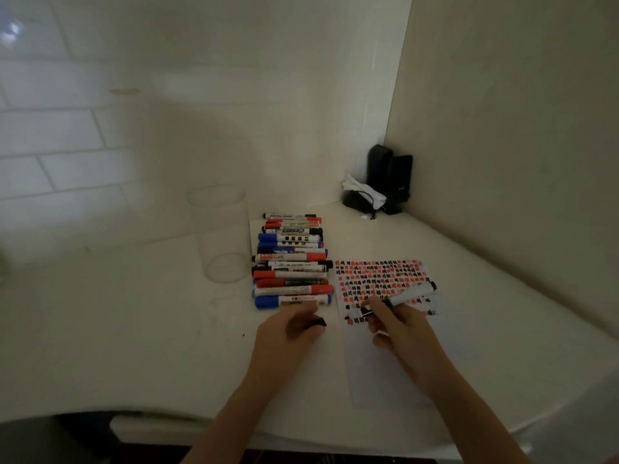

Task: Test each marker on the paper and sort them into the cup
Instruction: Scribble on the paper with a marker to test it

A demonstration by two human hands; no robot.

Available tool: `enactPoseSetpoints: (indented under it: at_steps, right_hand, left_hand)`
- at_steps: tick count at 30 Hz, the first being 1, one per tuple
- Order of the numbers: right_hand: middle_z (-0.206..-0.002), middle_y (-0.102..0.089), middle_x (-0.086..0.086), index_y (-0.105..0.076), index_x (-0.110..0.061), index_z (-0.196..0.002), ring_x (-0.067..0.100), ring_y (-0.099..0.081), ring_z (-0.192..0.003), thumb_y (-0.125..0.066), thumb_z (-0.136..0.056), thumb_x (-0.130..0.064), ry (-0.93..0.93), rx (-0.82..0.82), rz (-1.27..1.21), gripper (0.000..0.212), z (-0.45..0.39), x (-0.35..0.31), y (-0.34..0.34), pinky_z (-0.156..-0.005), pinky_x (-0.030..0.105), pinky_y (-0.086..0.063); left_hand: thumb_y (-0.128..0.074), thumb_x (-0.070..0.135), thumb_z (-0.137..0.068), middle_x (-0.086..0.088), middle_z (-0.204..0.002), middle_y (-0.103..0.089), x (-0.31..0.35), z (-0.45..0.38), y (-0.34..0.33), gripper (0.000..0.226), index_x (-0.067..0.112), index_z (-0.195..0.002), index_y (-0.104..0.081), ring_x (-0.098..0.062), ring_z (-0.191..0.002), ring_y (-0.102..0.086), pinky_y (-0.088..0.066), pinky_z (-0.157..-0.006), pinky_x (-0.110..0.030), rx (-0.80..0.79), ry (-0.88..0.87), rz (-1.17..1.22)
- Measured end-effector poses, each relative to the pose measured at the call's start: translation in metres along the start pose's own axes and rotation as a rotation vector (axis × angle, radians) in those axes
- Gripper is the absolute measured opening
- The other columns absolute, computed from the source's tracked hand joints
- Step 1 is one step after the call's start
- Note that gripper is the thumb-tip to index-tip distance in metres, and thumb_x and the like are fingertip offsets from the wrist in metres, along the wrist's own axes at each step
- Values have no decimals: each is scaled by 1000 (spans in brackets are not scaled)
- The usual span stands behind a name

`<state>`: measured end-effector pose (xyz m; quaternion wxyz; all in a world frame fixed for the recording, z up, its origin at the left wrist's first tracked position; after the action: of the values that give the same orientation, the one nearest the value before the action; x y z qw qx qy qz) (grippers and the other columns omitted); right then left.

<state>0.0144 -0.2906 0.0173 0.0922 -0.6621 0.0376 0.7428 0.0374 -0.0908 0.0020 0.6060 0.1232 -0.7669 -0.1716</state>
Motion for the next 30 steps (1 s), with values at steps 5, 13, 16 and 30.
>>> enactPoseSetpoints:
  at_steps: [5, 13, 16, 30]
  right_hand:
    - [-64, -65, 2, -68, -3, -91, 10, -56, -58, -63, -90, -22, 94, 39, 75, 19, 7, 1, -16, -50, 20, -44]
    - [-69, -69, 5, -69, -8, -91, 9, -60, -59, -63, -90, -21, 143, 27, 114, 14, 10, 1, -34, -51, 18, -46]
    - [-67, -69, 4, -71, -11, -89, 8, -61, -57, -64, -89, -22, 159, -7, 170, 13, 13, 0, -41, -53, 18, -48]
    - [-73, -71, 12, -70, -4, -93, 18, -67, -64, -67, -86, -14, 218, -32, 71, 13, 14, -3, -59, -60, 23, -53]
  left_hand:
    - [-70, 11, -84, 15, -99, -70, 2, 3, 7, 29, 30, -106, -66, 6, -91, -65, -46, -78, -6, -12, 27, 170]
    - [-73, 6, -81, 12, -96, -71, 3, 1, 8, 27, 25, -99, -66, 2, -90, -67, -49, -75, -9, -29, 34, 262]
    - [-73, 3, -79, 10, -94, -73, 1, 2, 8, 27, 21, -98, -67, -3, -90, -69, -49, -74, -11, -35, 47, 319]
    - [-56, 13, -94, -4, -66, -66, -2, 5, 12, 14, 6, -94, -68, -14, -56, -59, -48, -54, -21, -16, 72, 471]
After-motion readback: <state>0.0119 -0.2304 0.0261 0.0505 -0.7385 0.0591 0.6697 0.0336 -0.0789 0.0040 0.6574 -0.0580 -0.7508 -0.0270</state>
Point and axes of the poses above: each hand's wrist, its own z-axis away from the middle knuckle, its own y-axis out of the back of the hand, x = y × z, the point moved 6 cm from there along -z, towards the middle knuckle
